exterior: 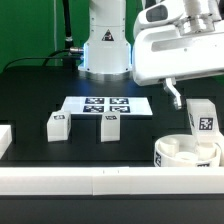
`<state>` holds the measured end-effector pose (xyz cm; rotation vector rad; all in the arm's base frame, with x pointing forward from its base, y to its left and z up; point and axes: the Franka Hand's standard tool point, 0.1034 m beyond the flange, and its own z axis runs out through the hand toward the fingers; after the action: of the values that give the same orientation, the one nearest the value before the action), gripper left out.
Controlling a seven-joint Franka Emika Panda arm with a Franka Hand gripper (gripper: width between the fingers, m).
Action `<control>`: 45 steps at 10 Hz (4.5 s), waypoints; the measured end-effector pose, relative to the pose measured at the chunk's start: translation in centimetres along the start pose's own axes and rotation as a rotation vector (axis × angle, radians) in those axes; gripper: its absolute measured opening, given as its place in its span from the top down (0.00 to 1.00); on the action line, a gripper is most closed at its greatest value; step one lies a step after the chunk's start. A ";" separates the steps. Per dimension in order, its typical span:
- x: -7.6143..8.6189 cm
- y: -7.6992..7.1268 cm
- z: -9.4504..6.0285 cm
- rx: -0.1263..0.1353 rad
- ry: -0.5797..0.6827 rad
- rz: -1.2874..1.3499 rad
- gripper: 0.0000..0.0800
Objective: Assemble stool
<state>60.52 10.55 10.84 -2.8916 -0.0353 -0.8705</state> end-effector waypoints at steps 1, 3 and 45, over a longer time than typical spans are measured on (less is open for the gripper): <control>0.6 -0.1 -0.6 0.002 -0.004 -0.005 0.19; 1.6 -0.2 -1.2 0.005 -0.008 -0.014 0.19; -1.5 0.0 1.2 0.279 -0.483 -1.288 0.58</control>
Offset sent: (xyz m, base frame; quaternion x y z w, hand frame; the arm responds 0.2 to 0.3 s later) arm 0.0000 0.0000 0.0000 0.0000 0.0000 0.0000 1.0000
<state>59.91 10.75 9.05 -2.4537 -1.9707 -0.1322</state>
